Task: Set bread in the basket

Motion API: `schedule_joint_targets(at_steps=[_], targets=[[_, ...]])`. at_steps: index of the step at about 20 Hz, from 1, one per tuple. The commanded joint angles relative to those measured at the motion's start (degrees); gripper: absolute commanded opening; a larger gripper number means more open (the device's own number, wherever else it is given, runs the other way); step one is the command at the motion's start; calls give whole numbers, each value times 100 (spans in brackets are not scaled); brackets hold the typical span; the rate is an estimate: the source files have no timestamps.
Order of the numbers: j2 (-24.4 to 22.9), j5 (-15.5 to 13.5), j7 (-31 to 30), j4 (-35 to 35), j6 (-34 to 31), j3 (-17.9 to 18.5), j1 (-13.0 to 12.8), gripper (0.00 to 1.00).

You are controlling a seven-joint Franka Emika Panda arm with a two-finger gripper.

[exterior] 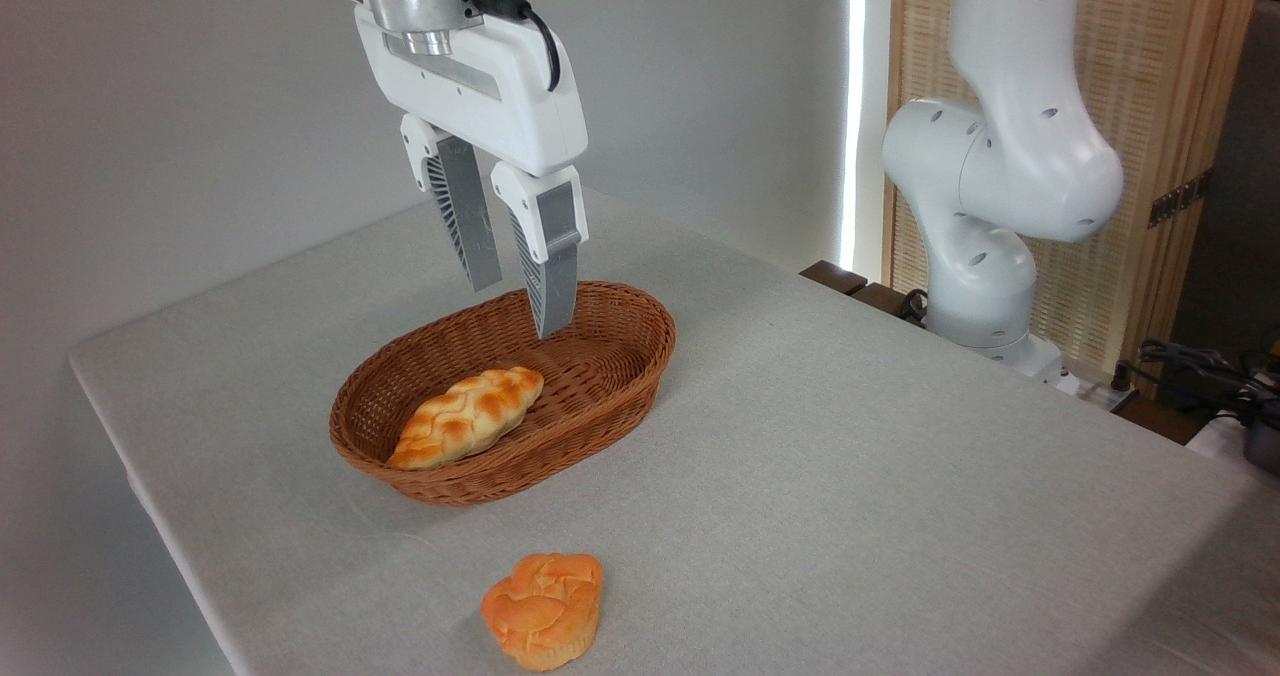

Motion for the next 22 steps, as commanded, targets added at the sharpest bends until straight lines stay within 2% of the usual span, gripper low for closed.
schedule_joint_targets(at_steps=[1,17,20,22], targets=[[-25,62,123,4,8,97,-41,100],[1,45,88,-83,139,62,-49,100],[-86,62,105,-496,621,88,-49,100],[-139,97,123,-917,1278,141,3,100]])
